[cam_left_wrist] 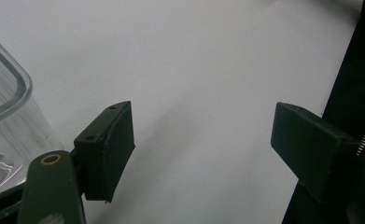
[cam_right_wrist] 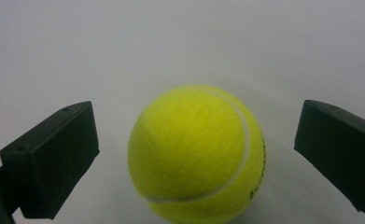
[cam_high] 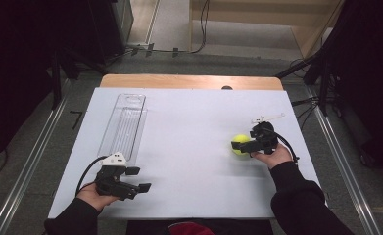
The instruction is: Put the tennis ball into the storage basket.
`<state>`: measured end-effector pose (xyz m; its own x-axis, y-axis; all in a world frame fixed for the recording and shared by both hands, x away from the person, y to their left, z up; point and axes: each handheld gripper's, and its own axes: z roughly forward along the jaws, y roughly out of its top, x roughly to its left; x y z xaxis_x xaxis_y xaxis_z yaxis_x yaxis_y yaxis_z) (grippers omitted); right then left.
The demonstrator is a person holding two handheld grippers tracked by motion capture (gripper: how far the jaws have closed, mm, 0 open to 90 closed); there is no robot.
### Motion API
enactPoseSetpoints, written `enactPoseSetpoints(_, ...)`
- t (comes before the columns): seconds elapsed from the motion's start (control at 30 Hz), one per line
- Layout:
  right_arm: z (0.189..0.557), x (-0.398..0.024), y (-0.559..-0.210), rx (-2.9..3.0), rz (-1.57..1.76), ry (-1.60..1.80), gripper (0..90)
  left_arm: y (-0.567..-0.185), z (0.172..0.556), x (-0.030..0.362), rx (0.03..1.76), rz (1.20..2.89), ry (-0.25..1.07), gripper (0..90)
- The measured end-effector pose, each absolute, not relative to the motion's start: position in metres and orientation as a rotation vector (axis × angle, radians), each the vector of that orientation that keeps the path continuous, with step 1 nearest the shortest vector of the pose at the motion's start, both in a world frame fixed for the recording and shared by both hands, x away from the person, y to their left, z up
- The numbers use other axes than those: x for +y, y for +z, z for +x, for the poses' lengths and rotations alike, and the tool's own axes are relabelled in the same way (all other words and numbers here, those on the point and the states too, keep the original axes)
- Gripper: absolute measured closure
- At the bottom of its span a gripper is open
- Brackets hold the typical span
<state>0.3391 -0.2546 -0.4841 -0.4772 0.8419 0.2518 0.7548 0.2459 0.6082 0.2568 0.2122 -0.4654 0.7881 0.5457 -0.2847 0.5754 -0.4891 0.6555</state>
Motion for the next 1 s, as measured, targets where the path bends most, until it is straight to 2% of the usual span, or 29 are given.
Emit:
enactPoseSetpoints(0.73,0.340,-0.250,-0.504,2.446,1.557,0.977,0.0,-0.466,0.257,0.211,0.824,2.200,-0.054,22.2)
enactPoseSetpoints(0.8,0.340,-0.248,-0.507,2.456,1.539,0.965,6.4,-0.466,0.257,0.211,0.824,2.200,-0.053,22.1)
enactPoseSetpoints(0.93,0.338,-0.245,-0.507,2.452,1.513,0.931,6.9,-0.466,0.257,0.211,0.824,2.200,-0.055,22.1)
enactPoseSetpoints(1.0,0.338,-0.245,-0.507,2.449,1.491,0.917,14.0,-0.466,0.257,0.211,0.825,2.201,-0.053,22.2)
